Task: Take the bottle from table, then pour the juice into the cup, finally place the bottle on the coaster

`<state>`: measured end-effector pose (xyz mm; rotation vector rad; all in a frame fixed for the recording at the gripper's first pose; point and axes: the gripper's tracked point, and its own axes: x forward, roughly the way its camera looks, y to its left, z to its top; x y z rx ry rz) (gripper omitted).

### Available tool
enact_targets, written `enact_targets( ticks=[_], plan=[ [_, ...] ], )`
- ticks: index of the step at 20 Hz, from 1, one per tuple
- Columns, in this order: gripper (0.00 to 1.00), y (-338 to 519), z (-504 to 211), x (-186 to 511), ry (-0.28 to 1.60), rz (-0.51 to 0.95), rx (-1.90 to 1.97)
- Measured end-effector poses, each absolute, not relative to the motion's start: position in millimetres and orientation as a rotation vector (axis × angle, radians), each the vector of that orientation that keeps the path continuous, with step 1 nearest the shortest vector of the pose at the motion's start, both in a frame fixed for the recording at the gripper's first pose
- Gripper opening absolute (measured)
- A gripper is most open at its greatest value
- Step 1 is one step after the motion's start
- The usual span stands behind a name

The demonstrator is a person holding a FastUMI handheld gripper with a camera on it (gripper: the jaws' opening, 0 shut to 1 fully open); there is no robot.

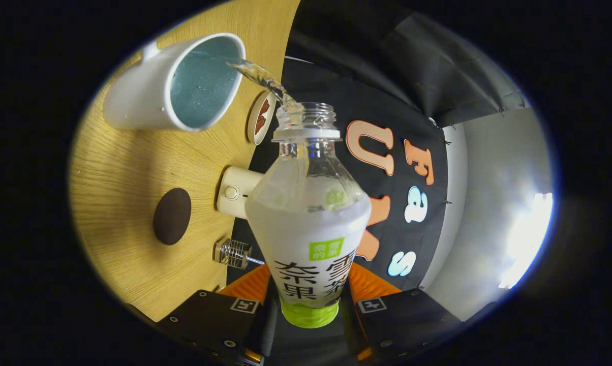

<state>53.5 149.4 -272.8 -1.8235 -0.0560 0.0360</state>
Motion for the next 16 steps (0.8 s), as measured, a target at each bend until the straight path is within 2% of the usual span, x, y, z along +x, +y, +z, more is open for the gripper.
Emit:
enact_targets(
  ticks=[16],
  plan=[
    [0.56,154.1,-261.9,51.6,-0.066,0.082,-1.910]
  ],
)
